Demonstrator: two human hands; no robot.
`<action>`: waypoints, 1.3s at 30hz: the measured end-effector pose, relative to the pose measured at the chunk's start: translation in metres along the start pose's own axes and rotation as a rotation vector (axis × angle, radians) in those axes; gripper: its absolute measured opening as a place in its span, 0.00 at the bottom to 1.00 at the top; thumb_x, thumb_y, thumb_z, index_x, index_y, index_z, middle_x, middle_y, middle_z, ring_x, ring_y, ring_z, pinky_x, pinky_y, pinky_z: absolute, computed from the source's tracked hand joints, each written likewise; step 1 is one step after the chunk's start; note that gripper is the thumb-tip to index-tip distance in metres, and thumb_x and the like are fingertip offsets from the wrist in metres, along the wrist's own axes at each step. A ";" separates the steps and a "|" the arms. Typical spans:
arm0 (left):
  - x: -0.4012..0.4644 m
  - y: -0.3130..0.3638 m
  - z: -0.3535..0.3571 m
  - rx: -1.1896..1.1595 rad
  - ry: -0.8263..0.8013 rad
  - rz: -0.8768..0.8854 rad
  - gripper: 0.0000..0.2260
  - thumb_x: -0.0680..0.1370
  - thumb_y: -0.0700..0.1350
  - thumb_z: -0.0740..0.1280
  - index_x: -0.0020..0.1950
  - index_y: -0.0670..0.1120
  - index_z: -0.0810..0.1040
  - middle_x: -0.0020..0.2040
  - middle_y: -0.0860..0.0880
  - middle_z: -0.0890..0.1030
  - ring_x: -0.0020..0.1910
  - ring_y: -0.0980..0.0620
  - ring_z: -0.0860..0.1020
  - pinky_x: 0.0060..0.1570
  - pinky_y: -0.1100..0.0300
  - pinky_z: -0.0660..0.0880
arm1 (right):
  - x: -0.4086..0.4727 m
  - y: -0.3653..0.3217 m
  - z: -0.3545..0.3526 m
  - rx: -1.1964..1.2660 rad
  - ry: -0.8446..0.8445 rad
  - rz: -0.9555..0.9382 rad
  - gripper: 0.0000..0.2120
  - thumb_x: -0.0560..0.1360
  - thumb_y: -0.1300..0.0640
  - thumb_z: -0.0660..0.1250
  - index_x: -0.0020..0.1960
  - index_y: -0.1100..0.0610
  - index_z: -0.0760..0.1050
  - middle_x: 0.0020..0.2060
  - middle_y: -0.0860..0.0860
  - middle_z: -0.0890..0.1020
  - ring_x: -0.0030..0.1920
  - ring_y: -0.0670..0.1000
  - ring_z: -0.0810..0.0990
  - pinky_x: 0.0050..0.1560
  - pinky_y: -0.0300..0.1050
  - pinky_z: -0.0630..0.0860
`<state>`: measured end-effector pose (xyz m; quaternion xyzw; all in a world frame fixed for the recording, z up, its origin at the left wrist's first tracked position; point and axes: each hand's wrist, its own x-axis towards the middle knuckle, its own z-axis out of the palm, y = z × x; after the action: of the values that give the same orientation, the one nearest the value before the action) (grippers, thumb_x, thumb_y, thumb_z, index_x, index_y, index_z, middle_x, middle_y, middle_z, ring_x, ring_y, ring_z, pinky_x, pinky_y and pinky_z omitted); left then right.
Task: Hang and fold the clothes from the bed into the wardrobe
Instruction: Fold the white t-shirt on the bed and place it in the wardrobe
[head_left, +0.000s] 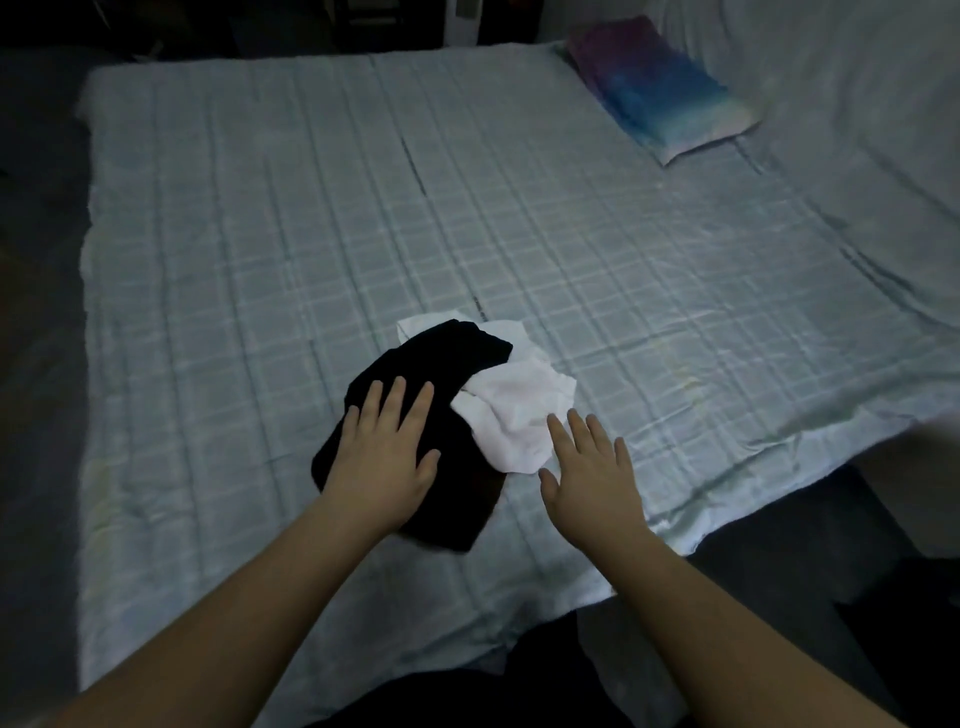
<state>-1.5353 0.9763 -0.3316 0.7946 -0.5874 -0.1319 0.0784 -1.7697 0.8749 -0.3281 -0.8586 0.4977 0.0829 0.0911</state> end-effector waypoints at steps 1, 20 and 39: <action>0.014 0.012 0.011 0.005 0.005 -0.026 0.34 0.81 0.57 0.58 0.81 0.51 0.45 0.81 0.43 0.51 0.80 0.39 0.49 0.76 0.41 0.53 | 0.016 0.017 0.005 0.003 -0.006 -0.027 0.32 0.82 0.45 0.56 0.81 0.50 0.48 0.81 0.53 0.51 0.80 0.56 0.48 0.77 0.62 0.50; 0.167 0.108 0.158 -0.140 0.123 -0.771 0.23 0.77 0.47 0.69 0.70 0.44 0.70 0.61 0.41 0.74 0.58 0.39 0.73 0.53 0.46 0.71 | 0.239 0.156 0.117 0.280 -0.349 -0.454 0.37 0.79 0.52 0.66 0.81 0.54 0.51 0.79 0.57 0.56 0.78 0.59 0.56 0.77 0.55 0.56; 0.092 0.134 0.199 -1.189 0.188 -0.974 0.16 0.77 0.35 0.63 0.62 0.49 0.69 0.54 0.49 0.80 0.49 0.51 0.82 0.47 0.55 0.80 | 0.190 0.075 0.171 0.286 -0.192 -0.308 0.16 0.73 0.58 0.60 0.61 0.52 0.69 0.53 0.54 0.78 0.56 0.59 0.75 0.57 0.57 0.71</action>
<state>-1.6921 0.8548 -0.4947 0.7956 0.0072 -0.3766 0.4745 -1.7502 0.7193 -0.5435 -0.8909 0.3564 0.0779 0.2706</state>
